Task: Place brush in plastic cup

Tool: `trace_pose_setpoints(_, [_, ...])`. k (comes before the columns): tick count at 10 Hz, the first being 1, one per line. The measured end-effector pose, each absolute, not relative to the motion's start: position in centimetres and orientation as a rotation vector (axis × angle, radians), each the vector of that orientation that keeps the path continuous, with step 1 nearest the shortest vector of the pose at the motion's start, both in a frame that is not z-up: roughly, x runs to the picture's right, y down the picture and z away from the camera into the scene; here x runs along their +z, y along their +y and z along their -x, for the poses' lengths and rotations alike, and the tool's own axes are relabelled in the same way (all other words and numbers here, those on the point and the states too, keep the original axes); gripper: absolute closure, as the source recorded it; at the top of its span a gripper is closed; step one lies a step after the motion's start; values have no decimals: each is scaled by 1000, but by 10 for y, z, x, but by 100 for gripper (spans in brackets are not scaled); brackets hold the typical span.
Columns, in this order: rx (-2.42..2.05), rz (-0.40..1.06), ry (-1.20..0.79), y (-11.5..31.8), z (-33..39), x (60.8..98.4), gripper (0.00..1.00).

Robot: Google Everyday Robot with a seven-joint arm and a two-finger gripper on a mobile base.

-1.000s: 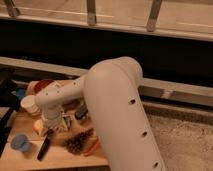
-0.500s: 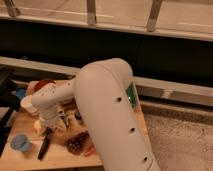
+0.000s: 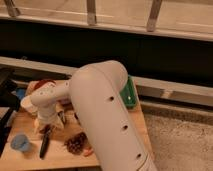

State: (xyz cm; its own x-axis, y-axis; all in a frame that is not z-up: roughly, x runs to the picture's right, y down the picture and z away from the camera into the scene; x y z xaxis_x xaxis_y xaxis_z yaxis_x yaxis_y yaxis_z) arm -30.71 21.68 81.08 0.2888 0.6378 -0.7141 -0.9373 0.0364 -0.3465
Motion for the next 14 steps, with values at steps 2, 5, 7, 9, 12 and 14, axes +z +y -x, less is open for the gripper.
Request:
trace_pose_setpoints(2, [1271,913,429,223,308,817,37])
trace_pose_setpoints(5, [1268,911,431,222,306,817,66])
trace_pose_setpoints(7, [1267,908,432,220,304,817,88])
trace_pose_setpoints(9, [1266,911,432,220,306,815,99])
trace_pose_setpoints(12, [1288,869,380,205,303,801,100])
trace_pose_setpoints(14, [1316,842,323,192,295,787,100])
